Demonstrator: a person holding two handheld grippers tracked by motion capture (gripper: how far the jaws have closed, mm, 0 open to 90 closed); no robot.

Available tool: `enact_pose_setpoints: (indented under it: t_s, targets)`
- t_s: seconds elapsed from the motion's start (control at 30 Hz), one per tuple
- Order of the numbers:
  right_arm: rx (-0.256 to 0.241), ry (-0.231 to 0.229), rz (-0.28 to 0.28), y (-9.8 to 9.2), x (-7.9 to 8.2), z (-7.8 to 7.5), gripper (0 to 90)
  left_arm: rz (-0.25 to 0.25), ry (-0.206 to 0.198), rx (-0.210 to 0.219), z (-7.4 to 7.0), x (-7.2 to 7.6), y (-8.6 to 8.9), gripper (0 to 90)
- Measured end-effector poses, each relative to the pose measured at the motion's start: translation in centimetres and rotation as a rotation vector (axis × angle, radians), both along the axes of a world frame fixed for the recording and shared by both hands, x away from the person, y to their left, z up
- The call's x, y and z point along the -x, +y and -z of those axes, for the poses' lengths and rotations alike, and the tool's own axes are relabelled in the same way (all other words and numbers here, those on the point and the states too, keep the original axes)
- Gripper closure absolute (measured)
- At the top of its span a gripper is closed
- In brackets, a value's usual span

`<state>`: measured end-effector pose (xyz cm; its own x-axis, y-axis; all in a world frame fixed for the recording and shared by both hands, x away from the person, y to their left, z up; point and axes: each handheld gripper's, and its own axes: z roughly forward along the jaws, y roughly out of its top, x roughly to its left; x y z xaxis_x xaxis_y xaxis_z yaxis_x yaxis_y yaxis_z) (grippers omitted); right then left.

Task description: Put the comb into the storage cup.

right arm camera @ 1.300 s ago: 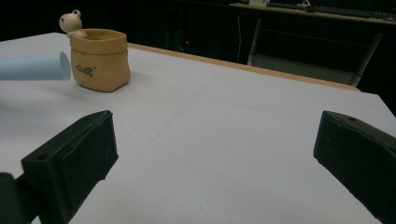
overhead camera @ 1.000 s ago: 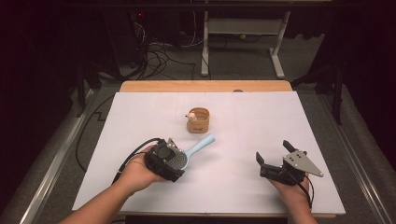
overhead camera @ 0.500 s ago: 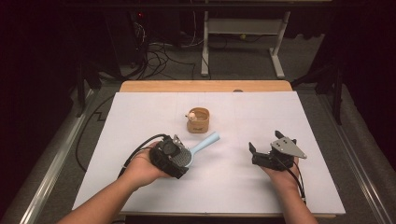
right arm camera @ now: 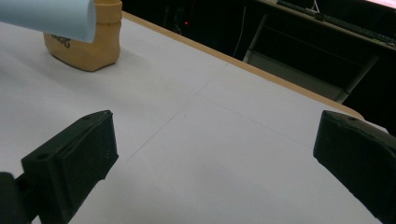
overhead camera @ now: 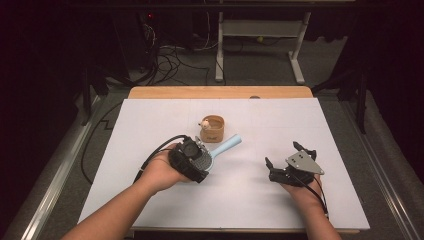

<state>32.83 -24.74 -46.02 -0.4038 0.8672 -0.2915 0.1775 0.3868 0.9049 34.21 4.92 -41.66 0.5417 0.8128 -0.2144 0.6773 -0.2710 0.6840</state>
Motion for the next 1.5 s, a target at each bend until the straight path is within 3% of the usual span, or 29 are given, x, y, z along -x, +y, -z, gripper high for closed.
enact_pose_setpoints:
  t_s: [0.3, 0.4, 0.7, 1.27, 1.5]
  targets:
    - [0.101, -0.005, -0.052, 0.1, 0.9, 0.7, 0.2, 0.033, 0.002, -0.004, 0.5, 0.7, -0.9, 20.9]
    - [0.161, -0.023, -0.078, 0.6, 1.4, 0.9, 0.2, 0.040, 0.003, -0.009, 0.6, 0.8, -1.0, 20.9]
    - [0.260, -0.051, -0.114, 1.3, 1.7, 1.3, 0.1, 0.065, 0.007, -0.010, 0.5, 1.3, -1.2, 20.9]
    - [0.485, -0.122, -0.191, 3.7, 2.9, 1.7, 0.2, 0.059, 0.002, -0.012, 0.4, 1.3, -1.2, 20.9]
    - [0.534, -0.145, -0.202, 4.2, 3.4, 1.6, 0.2, 0.055, 0.000, -0.012, 0.3, 1.3, -1.2, 20.9]
